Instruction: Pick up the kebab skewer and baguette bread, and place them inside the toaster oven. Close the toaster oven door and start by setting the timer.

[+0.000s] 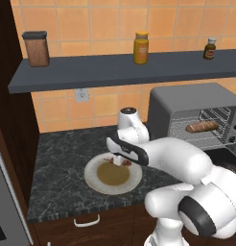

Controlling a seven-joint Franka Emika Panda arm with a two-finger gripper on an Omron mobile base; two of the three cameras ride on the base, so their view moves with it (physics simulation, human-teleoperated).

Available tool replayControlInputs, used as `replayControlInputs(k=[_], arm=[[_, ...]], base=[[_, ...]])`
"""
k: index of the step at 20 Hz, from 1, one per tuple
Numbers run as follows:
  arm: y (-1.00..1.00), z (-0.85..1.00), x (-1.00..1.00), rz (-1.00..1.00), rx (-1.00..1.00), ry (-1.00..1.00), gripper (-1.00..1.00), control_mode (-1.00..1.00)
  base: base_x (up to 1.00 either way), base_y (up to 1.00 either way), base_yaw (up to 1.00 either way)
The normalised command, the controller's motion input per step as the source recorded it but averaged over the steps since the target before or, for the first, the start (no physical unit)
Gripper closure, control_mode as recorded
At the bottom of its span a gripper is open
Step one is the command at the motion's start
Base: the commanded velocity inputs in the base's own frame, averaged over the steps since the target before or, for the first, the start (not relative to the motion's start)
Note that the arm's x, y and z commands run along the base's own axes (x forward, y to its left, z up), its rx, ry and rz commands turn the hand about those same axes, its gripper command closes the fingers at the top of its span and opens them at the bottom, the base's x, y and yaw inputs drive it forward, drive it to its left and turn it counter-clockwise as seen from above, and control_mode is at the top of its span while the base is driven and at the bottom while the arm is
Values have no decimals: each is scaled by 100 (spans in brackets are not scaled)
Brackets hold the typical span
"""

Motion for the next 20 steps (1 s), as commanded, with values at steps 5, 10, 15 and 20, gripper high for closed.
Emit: replayControlInputs(k=[5,10,15,20], arm=[[3,-44,53,0,0,-1,-100,-100],[7,-47,37,0,0,-1,-100,-100],[3,-41,24,0,0,0,-100,-100],[7,-23,25,0,0,0,-100,-100]], base=[[0,0,0],[0,0,0],[0,0,0],[0,0,0]])
